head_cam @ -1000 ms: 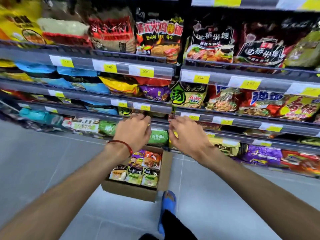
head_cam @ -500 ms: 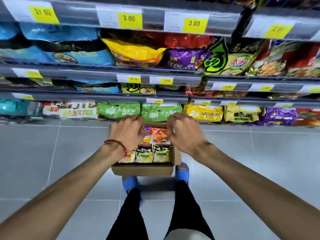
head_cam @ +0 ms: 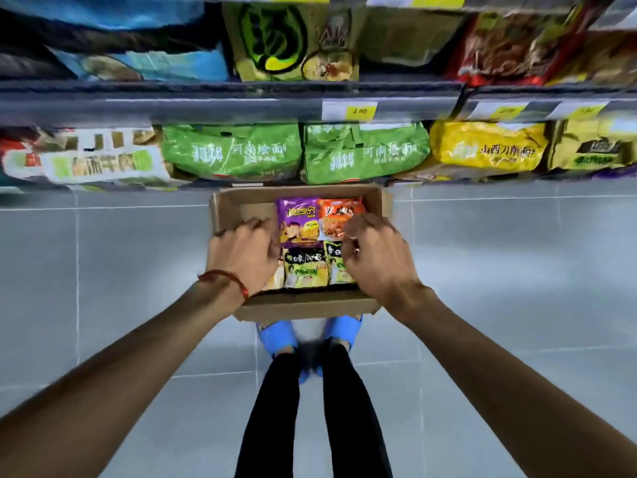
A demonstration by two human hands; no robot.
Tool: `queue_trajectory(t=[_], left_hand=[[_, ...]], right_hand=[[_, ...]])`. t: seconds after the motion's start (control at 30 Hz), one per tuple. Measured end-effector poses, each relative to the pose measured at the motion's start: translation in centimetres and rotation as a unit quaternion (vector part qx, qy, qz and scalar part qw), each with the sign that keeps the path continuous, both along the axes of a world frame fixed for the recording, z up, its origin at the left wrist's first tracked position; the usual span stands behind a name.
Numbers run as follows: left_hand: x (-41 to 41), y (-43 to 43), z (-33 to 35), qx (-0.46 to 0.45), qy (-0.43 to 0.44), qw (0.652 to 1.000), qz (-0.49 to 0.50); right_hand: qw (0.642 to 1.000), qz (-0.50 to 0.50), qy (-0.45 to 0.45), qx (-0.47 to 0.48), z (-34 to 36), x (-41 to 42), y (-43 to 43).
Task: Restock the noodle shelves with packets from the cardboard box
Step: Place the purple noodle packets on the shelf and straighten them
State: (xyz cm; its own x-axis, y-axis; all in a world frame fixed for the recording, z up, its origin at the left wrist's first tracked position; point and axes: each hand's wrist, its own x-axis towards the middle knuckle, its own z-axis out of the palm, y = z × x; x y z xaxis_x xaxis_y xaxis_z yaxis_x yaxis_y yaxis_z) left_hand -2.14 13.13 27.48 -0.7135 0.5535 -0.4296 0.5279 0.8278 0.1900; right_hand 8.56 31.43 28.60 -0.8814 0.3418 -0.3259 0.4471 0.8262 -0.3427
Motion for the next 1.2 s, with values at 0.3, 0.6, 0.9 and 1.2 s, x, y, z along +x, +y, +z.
queue_trajectory(t=[0.3,0.6,0.9,1.2], left_hand=[[0.7,0.9,-22.5,-0.007,-0.067,0.994,0.088],[-1.4,3.2,-43.4,0.099,-0.200,0.921,0.318],[-1.6,3.7,-44.5,0.154,-0.172,0.888,0.397],[-2.1,0.2,-40.5,0.164,-0.233,0.845,0.452]], right_hand=[[0.999,0.021,-0.038,-0.014,-21.4,0.6,0.4],[0.997,0.040,-0.037,-0.045,-36.8,-1.0,0.8],[0.998,0.045,-0.042,-0.033,-39.4,-1.5,0.4],[0.983,-0.070,-0.067,-0.154,-40.5,-3.6,-1.2]])
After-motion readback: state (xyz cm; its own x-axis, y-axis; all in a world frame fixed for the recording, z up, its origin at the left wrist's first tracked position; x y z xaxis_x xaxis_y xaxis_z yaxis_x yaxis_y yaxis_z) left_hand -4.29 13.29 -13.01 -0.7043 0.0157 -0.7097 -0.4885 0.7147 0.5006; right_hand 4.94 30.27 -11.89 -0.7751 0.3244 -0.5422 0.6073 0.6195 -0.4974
